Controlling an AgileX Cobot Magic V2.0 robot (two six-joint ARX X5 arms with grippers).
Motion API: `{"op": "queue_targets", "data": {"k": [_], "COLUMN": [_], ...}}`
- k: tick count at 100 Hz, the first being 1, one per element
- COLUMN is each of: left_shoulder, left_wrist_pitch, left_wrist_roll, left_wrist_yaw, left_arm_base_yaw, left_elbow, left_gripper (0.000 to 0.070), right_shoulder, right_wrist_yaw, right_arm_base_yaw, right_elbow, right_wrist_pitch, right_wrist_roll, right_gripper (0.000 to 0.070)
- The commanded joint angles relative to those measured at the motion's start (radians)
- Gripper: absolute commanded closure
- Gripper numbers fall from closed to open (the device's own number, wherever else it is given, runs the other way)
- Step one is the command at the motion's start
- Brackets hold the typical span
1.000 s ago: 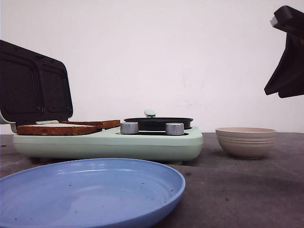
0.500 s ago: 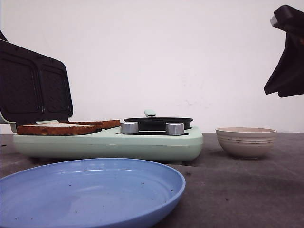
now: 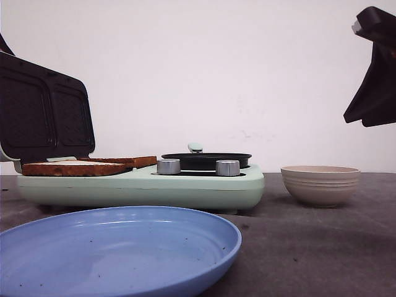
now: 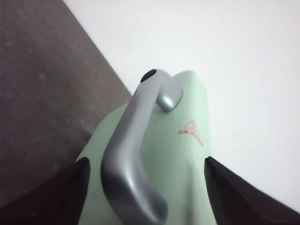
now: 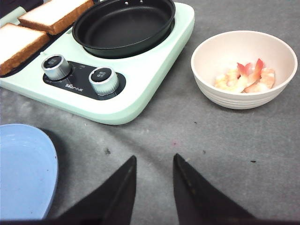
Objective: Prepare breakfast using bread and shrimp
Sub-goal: 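Move the left gripper to the handle of the press lid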
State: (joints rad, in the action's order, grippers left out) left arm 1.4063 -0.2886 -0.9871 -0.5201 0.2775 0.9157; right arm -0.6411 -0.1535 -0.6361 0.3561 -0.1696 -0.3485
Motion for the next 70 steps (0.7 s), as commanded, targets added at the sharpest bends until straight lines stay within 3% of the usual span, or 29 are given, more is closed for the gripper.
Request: {"op": "queue_targets", "data": {"k": [1,15,38,70], "left_shoulder": [0.022,0.026,0.026,0.026], "left_wrist_pitch": [-0.020,-0.026,-0.027,-0.018], "left_wrist_roll": [-0.024,-0.024,-0.015,0.047], "left_wrist_yaw": [-0.005,-0.005,-0.005,-0.027], "left_arm_base_yaw": [0.005,0.004,0.004,-0.011], "left_elbow": [0.022,0.022,0.022,0.022], "left_gripper": [0.0353,0.0460,0.0697,0.0698], "right_shoulder": [-0.004,-0.004,-0.004,-0.004], "right_wrist_yaw": [0.000,-0.001,-0.001,-0.001], "right_arm_base_yaw": [-0.010,-0.010,-0.010,-0.010], "right_elbow": [0.004,0.004,0.004,0.004], "right_wrist_pitch": [0.011,0.011,0.011,0.011], "right_wrist_roll": [-0.008,-0.009,-0.011,-0.013], "right_gripper": [0.0553,0.0553,0.0553,0.0553]}}
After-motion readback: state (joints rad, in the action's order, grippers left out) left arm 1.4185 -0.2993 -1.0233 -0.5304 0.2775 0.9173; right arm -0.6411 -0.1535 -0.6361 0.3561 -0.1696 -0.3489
